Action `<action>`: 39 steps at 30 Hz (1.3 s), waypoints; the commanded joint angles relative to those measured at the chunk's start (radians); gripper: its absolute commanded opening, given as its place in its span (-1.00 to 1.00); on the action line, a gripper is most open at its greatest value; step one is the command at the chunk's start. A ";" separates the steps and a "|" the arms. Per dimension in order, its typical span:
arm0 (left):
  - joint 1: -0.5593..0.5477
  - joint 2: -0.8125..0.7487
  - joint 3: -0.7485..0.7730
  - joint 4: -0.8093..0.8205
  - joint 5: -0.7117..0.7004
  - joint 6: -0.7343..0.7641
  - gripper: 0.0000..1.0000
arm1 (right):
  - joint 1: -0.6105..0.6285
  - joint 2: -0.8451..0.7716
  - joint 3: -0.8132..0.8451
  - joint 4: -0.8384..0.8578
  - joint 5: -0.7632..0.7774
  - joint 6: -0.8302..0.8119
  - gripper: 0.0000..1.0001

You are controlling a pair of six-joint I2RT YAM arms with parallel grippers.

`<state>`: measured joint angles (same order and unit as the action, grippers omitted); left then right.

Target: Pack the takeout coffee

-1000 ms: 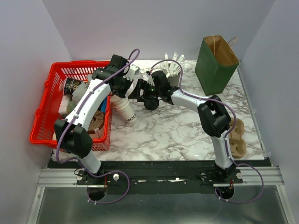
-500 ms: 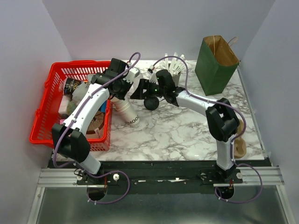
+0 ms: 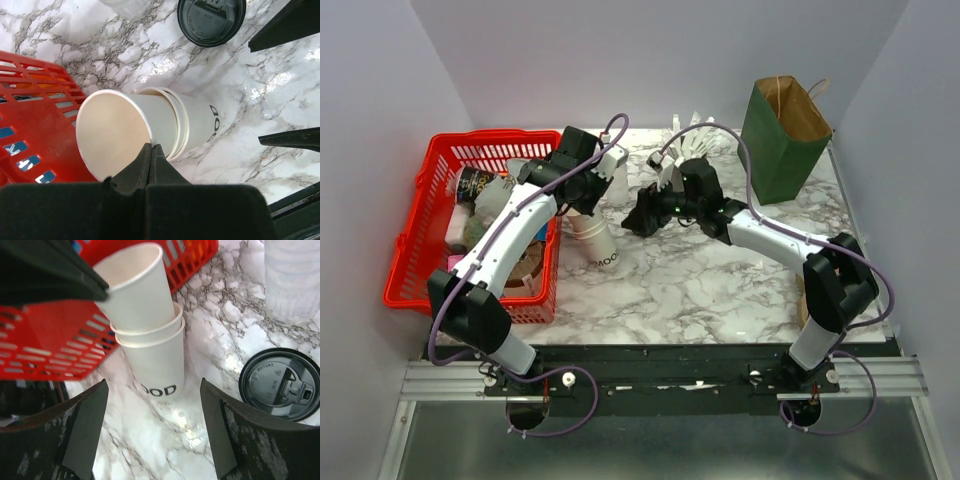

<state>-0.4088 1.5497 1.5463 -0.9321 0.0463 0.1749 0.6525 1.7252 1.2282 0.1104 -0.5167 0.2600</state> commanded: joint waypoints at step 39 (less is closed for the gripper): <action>-0.032 -0.046 0.049 -0.109 -0.032 -0.020 -1.00 | 0.096 0.528 0.160 0.222 -0.167 0.349 -0.49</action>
<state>-0.4362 1.5074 1.5356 -1.0126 0.0742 0.1341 0.7513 2.2189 1.3628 0.2874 -0.6910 0.5911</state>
